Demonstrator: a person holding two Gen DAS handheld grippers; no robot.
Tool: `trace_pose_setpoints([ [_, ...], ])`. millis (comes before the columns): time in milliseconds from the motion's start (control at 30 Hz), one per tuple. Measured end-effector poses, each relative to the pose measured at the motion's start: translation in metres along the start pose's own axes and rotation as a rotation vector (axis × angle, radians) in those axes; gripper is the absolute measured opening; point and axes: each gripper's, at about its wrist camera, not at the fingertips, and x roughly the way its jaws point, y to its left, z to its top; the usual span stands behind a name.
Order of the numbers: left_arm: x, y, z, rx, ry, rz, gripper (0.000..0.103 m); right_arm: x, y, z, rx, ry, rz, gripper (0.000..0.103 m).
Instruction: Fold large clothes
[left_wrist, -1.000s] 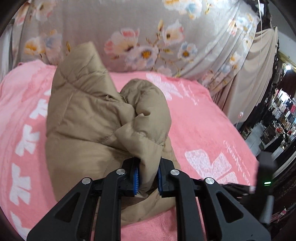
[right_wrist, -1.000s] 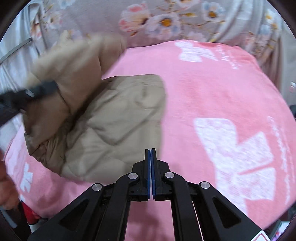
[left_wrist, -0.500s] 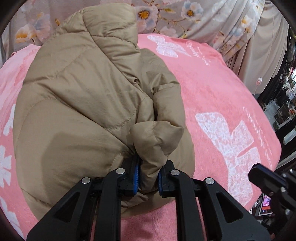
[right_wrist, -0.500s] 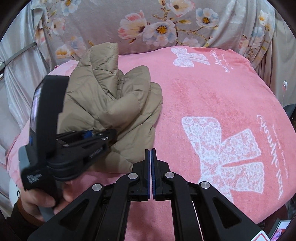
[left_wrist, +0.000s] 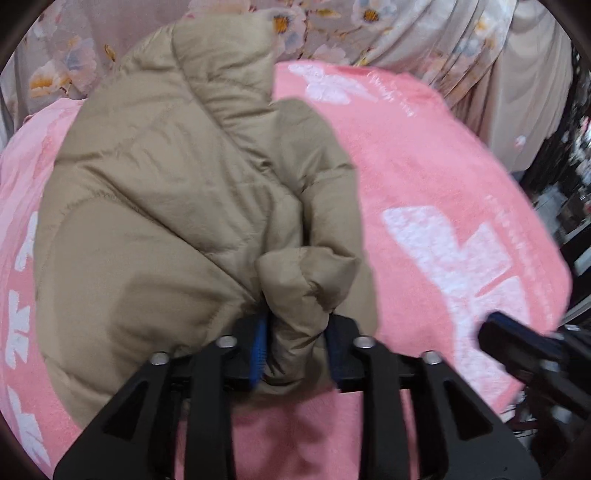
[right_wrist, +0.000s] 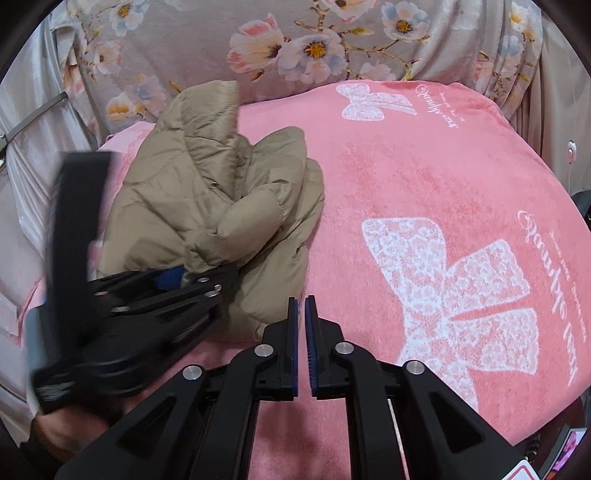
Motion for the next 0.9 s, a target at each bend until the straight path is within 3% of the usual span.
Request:
trace_pose_setpoints([
  [33,-0.017,0.002,0.004,-0.005,-0.033,-0.02,0.051,-0.001,-0.001,0.003,0.003,-0.006,0.0,0.014],
  [67,-0.034,0.006,0.008,-0.014,-0.075,-0.008,0.067,-0.003,0.0,0.007,0.006,-0.017,0.004,0.02],
  [100,-0.053,0.014,0.013,-0.031,-0.129,0.012,0.076,-0.005,0.001,0.013,0.009,-0.032,0.012,0.025],
  [267,-0.107,0.078,0.048,-0.186,-0.269,0.143,0.082,-0.017,0.018,0.058,0.023,-0.141,0.096,0.053],
  [367,-0.109,0.116,0.079,-0.258,-0.298,0.287,0.082,-0.012,0.032,0.098,0.051,-0.188,0.161,0.058],
  [433,-0.104,0.138,0.097,-0.296,-0.287,0.341,0.082,0.002,0.045,0.129,0.074,-0.19,0.207,0.06],
  [533,-0.095,0.161,0.113,-0.334,-0.277,0.388,0.082,0.04,0.063,0.172,0.114,-0.133,0.25,0.061],
  [633,-0.09,0.177,0.12,-0.366,-0.258,0.365,0.082,0.084,0.073,0.193,0.151,-0.046,0.239,0.06],
  [700,-0.086,0.181,0.124,-0.368,-0.253,0.372,0.082,0.114,0.073,0.197,0.181,0.007,0.221,0.046],
  [733,-0.083,0.178,0.125,-0.365,-0.25,0.368,0.082,0.123,0.07,0.196,0.198,0.024,0.235,0.024],
  [800,-0.076,0.175,0.129,-0.354,-0.241,0.361,0.082,0.129,0.061,0.191,0.246,0.029,0.255,0.015],
  [900,-0.065,0.166,0.135,-0.326,-0.236,0.352,0.082,0.119,0.043,0.182,0.265,-0.022,0.233,0.012],
])
